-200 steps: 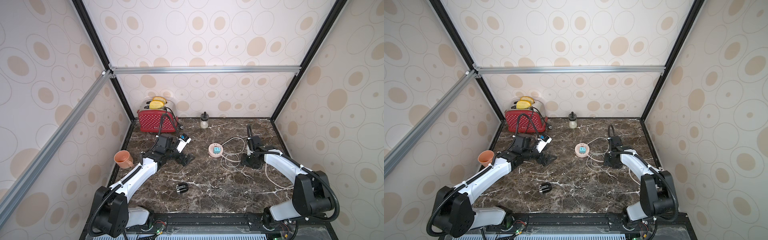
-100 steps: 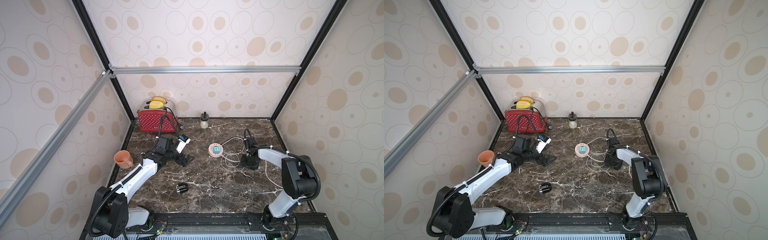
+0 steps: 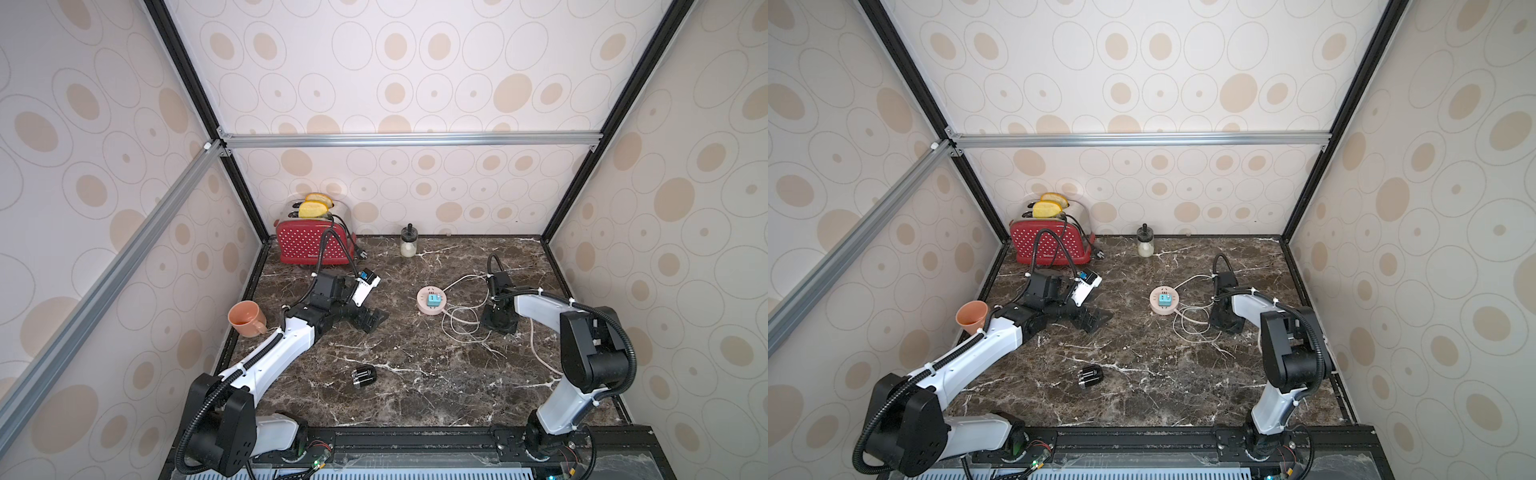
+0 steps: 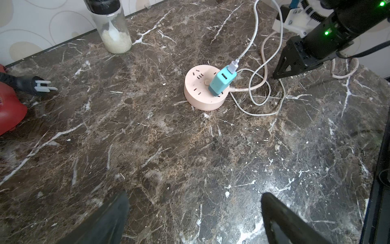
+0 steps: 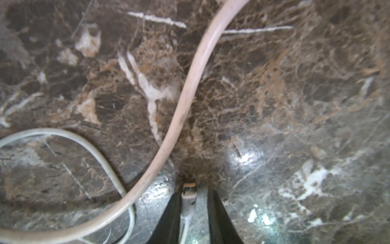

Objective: Charge the electric shaver
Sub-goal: Pick up the charging cable from the center of the board.

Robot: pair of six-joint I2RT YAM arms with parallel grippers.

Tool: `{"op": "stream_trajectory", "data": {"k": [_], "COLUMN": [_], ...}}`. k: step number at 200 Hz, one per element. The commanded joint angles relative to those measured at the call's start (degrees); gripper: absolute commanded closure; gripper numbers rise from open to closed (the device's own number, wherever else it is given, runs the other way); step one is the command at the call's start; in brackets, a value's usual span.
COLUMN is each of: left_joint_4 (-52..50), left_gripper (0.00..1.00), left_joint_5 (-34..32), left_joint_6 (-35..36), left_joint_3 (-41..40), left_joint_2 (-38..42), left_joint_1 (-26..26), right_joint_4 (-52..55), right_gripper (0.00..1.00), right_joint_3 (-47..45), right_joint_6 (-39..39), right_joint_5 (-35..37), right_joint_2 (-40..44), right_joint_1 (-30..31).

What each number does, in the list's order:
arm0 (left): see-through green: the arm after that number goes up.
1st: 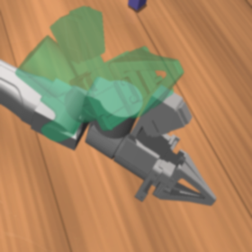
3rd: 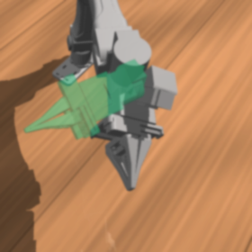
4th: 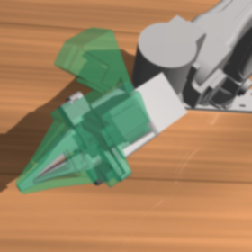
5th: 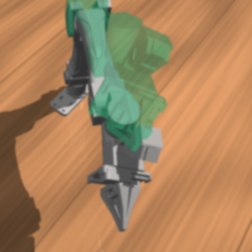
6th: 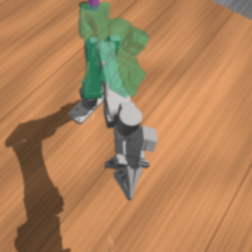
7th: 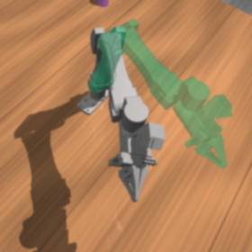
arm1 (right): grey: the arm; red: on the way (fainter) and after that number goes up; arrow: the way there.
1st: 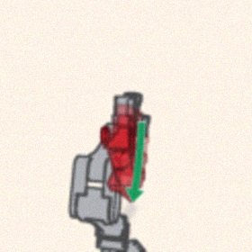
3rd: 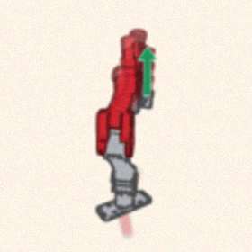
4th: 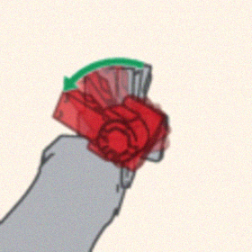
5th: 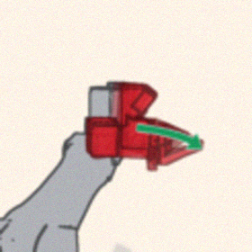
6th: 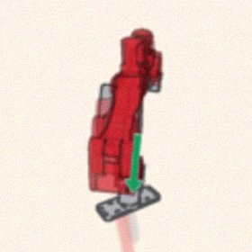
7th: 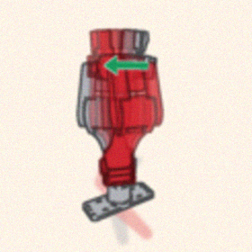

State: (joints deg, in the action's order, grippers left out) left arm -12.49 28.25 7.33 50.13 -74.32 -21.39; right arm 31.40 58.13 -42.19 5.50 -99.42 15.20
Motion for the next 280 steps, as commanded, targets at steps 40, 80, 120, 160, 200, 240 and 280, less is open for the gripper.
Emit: {"op": "stream_trajectory", "data": {"k": [40, 80, 120, 160, 200, 240, 280], "left_joint_4": [-0.84, -2.41, -2.4, -2.32, -3.29, -10.23, -26.19], "left_gripper": [0.01, 0.01, 0.01, 0.01, 0.01, 0.01, 0.01], "left_joint_5": [0.68, 0.42, 0.16, 0.25, 0.76, 1.61, 0.77], "left_joint_6": [0.74, 1.46, 1.71, 1.72, 2.07, 5.6, 14.48], "left_joint_3": [0.88, 1.2, 1.05, 1.36, 1.65, 4.31, 9.94], "left_joint_2": [0.89, 1.33, 1.29, 0.76, 0.76, 0.72, -0.37], "left_joint_1": [-0.28, -0.25, -0.28, -0.26, -0.26, -0.16, -0.17], "right_joint_4": [3.82, 5.11, 6.02, 6.57, 3.59, -3.07, -7.24], "right_gripper": [0.61, 0.71, 0.72, 0.85, 0.92, 1.0, 1.0], "right_joint_3": [-2.31, -1.79, -2.36, -1.86, -3.26, -4.67, -5.35], "right_joint_6": [-1.34, -2.08, -2.45, -1.95, -1.33, 5.92, 20.38], "right_joint_5": [-3.21, -3.87, -3.68, -3.19, -4.37, -6.0, -4.33], "right_joint_2": [-1.82, -2.53, -2.09, -2.44, -0.97, 4.04, 12.49], "right_joint_1": [0.97, 0.97, 0.97, 0.97, 0.95, 1.28, 1.7]}}
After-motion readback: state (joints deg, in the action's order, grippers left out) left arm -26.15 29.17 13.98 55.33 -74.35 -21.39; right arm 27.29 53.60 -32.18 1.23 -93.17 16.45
